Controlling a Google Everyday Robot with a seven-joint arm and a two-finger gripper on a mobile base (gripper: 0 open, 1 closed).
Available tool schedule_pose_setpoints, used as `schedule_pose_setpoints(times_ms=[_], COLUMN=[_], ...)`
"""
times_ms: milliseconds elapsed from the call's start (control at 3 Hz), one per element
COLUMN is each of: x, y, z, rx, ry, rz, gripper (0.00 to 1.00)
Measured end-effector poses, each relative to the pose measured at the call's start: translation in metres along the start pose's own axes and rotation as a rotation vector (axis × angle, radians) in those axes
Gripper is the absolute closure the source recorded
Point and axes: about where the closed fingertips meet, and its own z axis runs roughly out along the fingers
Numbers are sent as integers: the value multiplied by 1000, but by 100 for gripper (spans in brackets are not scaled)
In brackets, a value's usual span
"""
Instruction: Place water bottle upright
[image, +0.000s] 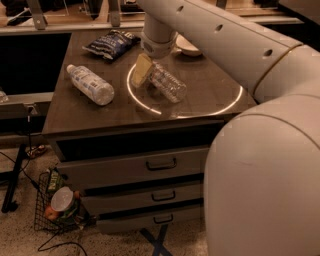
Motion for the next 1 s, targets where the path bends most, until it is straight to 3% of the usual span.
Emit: schedule_pose_setpoints(times_ms=[667,1000], x=[18,10], y=[0,2], z=[21,3], rx=[-49,-141], ry=[57,-36], rz=[95,113], gripper=[48,80])
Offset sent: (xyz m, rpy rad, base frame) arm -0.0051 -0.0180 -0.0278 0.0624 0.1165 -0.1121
